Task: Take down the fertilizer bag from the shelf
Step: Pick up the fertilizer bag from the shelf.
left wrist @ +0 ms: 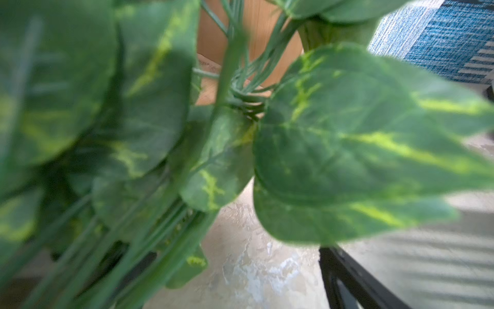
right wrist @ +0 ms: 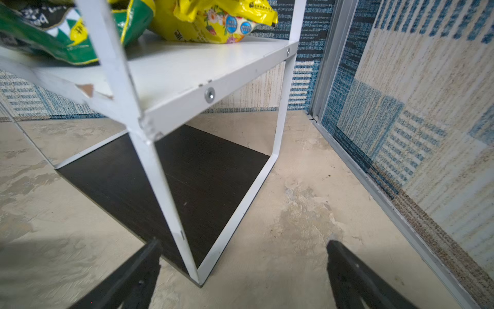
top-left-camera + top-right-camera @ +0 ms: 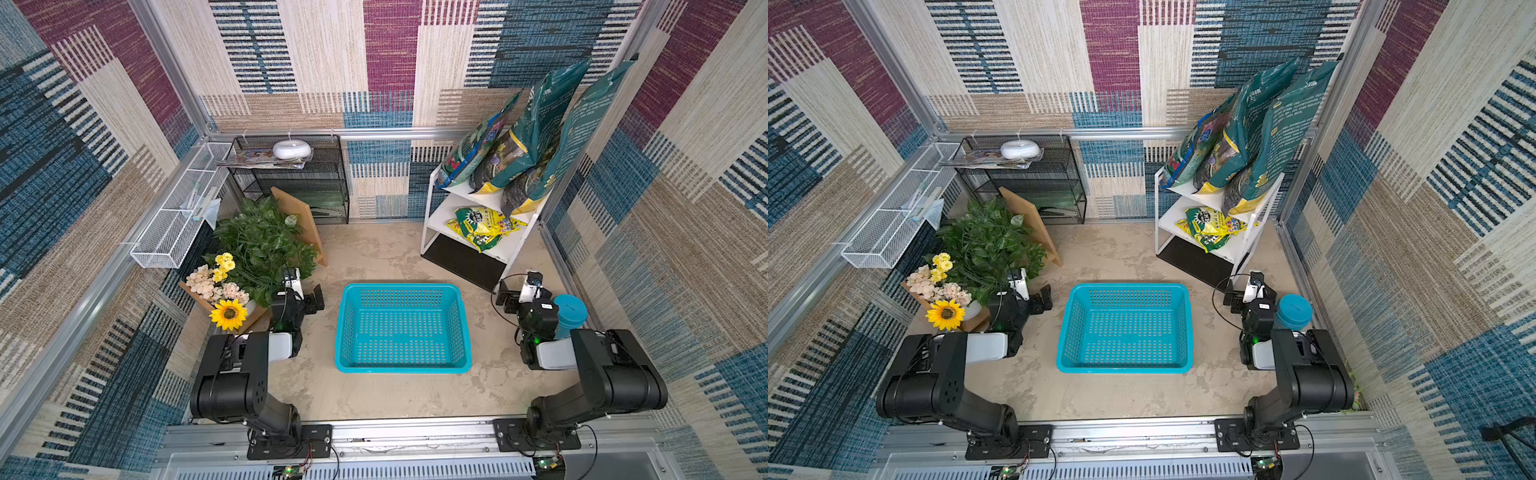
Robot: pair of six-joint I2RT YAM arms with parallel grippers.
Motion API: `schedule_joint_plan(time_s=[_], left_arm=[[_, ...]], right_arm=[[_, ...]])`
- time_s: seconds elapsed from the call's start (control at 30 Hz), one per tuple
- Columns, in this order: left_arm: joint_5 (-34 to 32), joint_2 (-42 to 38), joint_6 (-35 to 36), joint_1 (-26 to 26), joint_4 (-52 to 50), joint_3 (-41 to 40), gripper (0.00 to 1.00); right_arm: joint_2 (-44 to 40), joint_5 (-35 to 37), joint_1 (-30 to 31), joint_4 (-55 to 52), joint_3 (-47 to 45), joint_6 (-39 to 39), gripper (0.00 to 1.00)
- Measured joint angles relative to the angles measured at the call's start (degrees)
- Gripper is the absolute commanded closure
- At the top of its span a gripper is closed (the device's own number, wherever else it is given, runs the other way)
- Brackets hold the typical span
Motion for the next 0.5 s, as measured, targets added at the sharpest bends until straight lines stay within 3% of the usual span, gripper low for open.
schedule_joint_plan(time_s=[0.5], left_arm=[[3.28,0.0,-0.9,1.79,0.13,-0.5,0.01]], right_arm=[[-0.02,-0.02,-0.02,0.0,0.0,0.0,0.01]])
